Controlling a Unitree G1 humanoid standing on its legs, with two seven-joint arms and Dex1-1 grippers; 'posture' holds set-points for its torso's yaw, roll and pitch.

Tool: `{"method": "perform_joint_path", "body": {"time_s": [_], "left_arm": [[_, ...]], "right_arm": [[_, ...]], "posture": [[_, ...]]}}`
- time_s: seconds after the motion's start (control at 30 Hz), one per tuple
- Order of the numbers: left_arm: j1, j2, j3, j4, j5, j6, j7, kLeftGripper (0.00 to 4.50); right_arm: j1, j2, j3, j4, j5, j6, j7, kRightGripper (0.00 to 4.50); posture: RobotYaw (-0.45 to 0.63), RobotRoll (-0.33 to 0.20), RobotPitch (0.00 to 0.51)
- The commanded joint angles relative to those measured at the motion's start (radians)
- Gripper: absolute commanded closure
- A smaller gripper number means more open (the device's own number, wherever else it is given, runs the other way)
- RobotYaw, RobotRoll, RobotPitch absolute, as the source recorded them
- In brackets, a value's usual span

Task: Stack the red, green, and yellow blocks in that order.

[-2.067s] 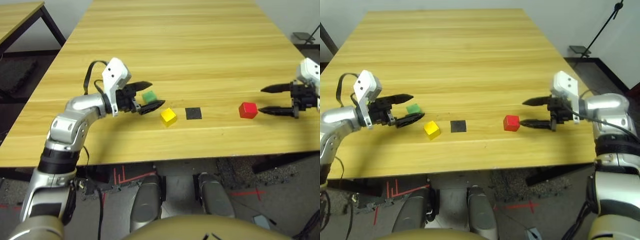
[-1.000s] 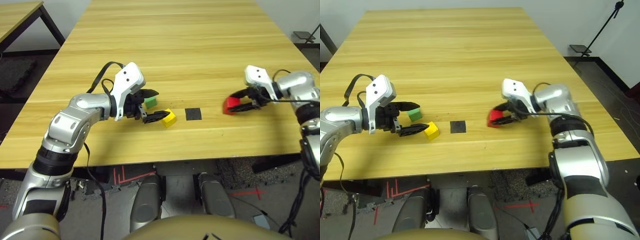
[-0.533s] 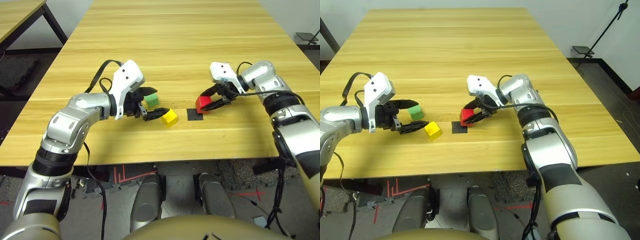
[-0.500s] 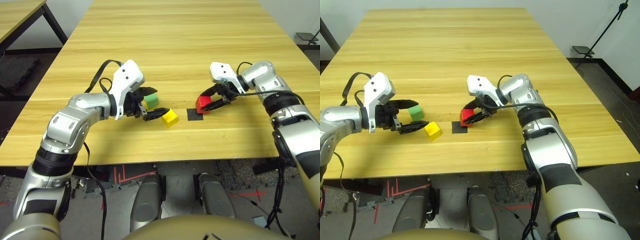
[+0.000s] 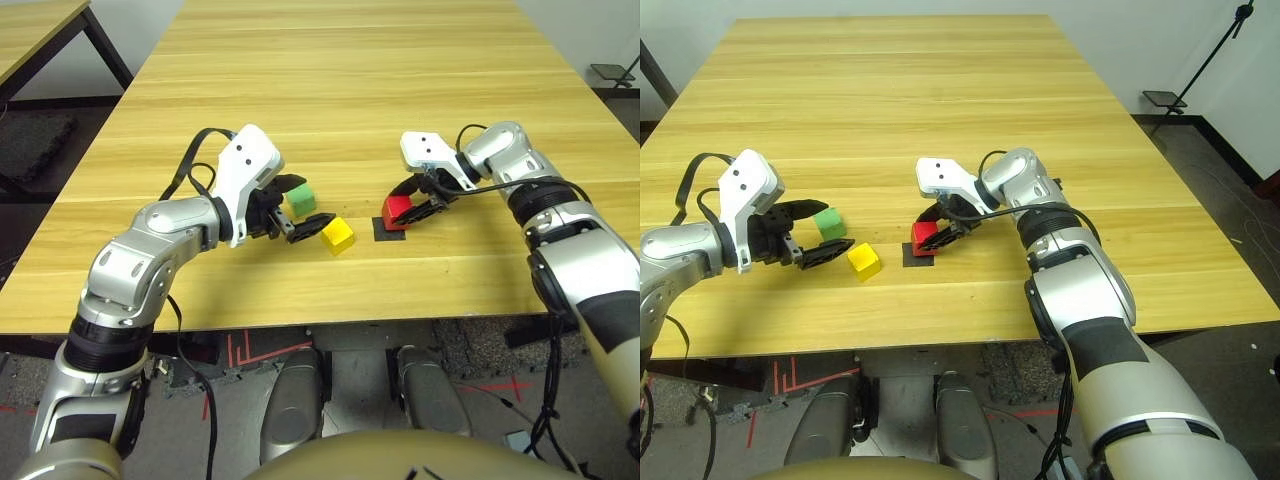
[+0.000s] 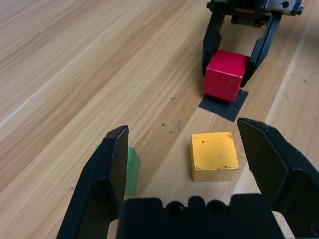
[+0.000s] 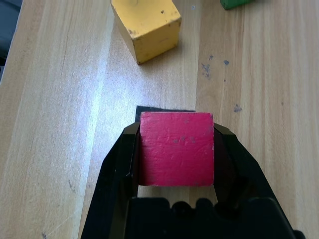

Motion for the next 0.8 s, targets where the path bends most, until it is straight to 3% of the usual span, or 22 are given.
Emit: {"method": "perform_joint_path", "body": {"time_s": [0.03, 0.33, 0.43, 0.5, 0.57, 0.67, 0.8], "left_arm": [[0.007, -0.004, 0.010, -0.015, -0.006, 0.013, 0.014, 0.00], [0.003, -0.012, 0.007, -0.011, -0.011, 0.007, 0.029, 0.00], [-0.030, -0.048, 0.014, 0.017, -0.007, -0.015, 0.049, 0.00], [-0.054, -0.064, 0.019, 0.043, -0.002, 0.000, 0.067, 0.00], [-0.066, -0.038, -0.012, 0.081, 0.033, -0.021, 0.046, 0.00], [-0.084, -0.005, -0.058, 0.157, 0.083, -0.085, -0.003, 0.00], [-0.122, 0.028, -0.120, 0.275, 0.145, -0.185, -0.100, 0.00]], "right_arm": [[-0.010, 0.003, 0.009, 0.013, -0.015, -0.010, -0.006, 2.46], [0.002, 0.007, 0.007, 0.001, -0.022, -0.009, 0.000, 2.46], [0.014, 0.009, 0.010, -0.012, -0.023, 0.007, -0.003, 2.46], [0.019, 0.006, 0.011, -0.022, -0.022, 0.005, 0.002, 1.74], [0.020, -0.003, 0.006, -0.031, -0.018, 0.000, 0.008, 1.24], [0.007, -0.035, -0.010, -0.051, -0.005, 0.006, 0.022, 0.12], [-0.007, -0.126, -0.030, -0.132, 0.064, 0.075, 0.051, 0.05]], "posture": [[0.49, -0.226, 0.115], [0.49, -0.231, 0.120], [0.49, -0.230, 0.122], [0.49, -0.230, 0.122], [0.47, -0.222, 0.116], [0.44, -0.208, 0.108], [0.40, -0.197, 0.096]]}}
